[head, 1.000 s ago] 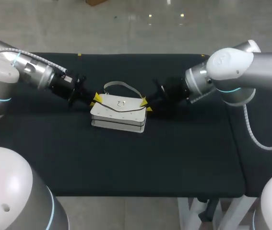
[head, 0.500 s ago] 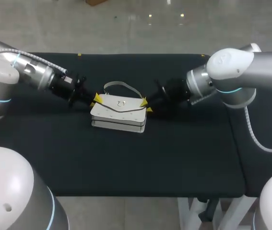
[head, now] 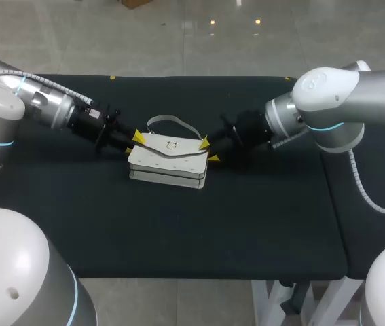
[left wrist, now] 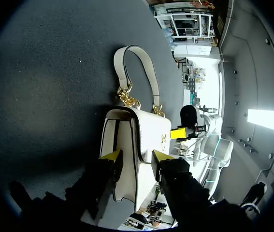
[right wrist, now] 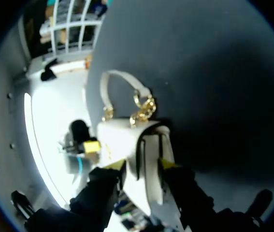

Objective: Pick up the bag, open it, inspect its contents, close it, and place it on the opposite side

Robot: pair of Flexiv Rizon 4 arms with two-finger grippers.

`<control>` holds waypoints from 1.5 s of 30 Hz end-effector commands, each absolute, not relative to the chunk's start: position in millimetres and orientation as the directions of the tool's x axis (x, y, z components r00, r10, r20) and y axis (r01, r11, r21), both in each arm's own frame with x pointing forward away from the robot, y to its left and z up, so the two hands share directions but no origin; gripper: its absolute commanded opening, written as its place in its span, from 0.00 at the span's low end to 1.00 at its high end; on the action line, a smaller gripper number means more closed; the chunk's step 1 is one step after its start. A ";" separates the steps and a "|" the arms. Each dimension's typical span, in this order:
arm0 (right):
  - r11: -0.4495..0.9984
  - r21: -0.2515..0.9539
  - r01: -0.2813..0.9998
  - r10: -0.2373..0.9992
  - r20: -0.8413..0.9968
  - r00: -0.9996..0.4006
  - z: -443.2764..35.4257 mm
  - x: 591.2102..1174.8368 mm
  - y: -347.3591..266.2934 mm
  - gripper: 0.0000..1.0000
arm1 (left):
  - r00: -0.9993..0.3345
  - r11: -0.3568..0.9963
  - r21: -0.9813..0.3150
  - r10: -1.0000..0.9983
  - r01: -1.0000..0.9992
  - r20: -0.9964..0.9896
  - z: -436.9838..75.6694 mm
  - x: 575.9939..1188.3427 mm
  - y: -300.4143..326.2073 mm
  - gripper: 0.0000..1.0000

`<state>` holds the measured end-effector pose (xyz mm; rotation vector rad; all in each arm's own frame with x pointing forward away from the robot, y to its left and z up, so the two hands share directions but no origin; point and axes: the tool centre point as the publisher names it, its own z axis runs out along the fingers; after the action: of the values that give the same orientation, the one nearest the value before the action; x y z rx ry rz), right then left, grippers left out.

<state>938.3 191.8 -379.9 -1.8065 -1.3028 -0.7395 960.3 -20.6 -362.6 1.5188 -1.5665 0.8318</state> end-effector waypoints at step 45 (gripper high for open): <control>0.034 -0.086 0.996 0.746 0.665 0.032 -329.7 936.2 108.9 1.00 | 0.038 0.108 0.112 -0.529 -0.988 0.848 -361.1 945.7 -8.7 0.00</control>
<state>933.8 108.3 -329.7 -1.7693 -1.7662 -0.5978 943.8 -9.1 -358.9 1.5291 -1.5994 0.7352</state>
